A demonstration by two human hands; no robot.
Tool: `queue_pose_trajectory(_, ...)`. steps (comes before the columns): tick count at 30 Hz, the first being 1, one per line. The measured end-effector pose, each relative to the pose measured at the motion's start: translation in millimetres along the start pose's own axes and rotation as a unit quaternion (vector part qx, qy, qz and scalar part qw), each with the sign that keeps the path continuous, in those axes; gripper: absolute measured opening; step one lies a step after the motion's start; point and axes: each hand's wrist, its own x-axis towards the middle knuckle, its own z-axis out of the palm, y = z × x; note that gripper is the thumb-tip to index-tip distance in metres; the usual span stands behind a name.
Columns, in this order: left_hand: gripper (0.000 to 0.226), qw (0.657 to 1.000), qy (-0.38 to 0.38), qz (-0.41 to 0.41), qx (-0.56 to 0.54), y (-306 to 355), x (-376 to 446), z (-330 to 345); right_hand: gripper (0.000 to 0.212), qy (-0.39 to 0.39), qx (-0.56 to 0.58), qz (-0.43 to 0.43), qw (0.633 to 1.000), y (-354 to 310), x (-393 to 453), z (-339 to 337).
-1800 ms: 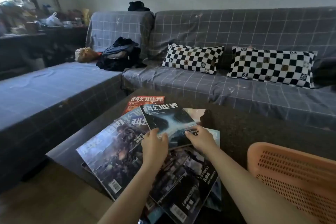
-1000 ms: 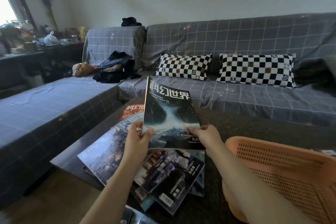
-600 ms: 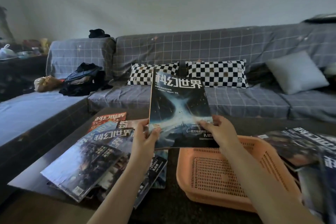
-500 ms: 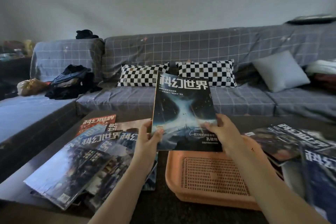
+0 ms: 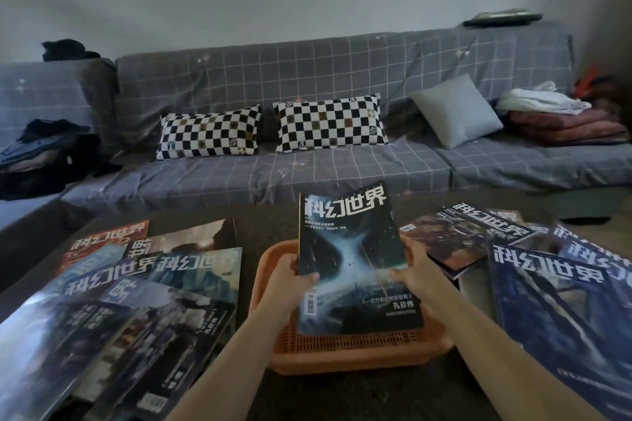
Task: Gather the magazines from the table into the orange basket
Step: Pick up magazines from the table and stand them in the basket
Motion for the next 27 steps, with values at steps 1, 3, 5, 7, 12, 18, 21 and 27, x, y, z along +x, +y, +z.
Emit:
queue_pose_trajectory(1, 0.039, 1.0, -0.003, -0.018, 0.013, -4.1, 1.9, 2.6, 0.066, 0.013, -0.013, -0.008, 1.0, 6.2, 2.9, 2.2)
queue_pose_trajectory(3, 0.042, 0.998, 0.001, -0.042, 0.04, -10.2, 5.0, 5.5, 0.063, 0.029, -0.045, 0.014, 0.998, 17.6, 7.8, 6.7)
queue_pose_trajectory(5, 0.042, 0.996, 0.007, -0.052, 0.067, -12.5, 7.6, 6.1, 0.06, 0.017, -0.057, 0.06, 0.996, 25.0, 11.1, 9.7)
queue_pose_trajectory(7, 0.041, 0.993, 0.012, -0.061, 0.1, -12.1, 9.8, 4.9, 0.058, 0.011, -0.078, 0.08, 0.994, 28.0, 14.7, 11.0)
queue_pose_trajectory(12, 0.046, 0.985, 0.027, -0.079, 0.149, -13.7, 14.1, 3.7, 0.063, 0.025, -0.172, 0.077, 0.982, 29.2, 20.2, 11.4)
queue_pose_trajectory(18, 0.049, 0.983, 0.034, -0.078, 0.163, -15.0, 12.1, 4.8, 0.061, 0.023, -0.2, 0.082, 0.976, 27.9, 21.1, 12.1)
queue_pose_trajectory(21, 0.047, 0.988, 0.034, -0.069, 0.13, -14.0, 9.3, 6.1, 0.058, 0.017, -0.174, 0.083, 0.981, 27.1, 21.0, 11.8)
queue_pose_trajectory(27, 0.033, 0.991, 0.057, -0.001, 0.119, -4.6, -7.7, 6.9, 0.049, 0.03, -0.16, 0.012, 0.987, 20.4, 9.1, 12.3)
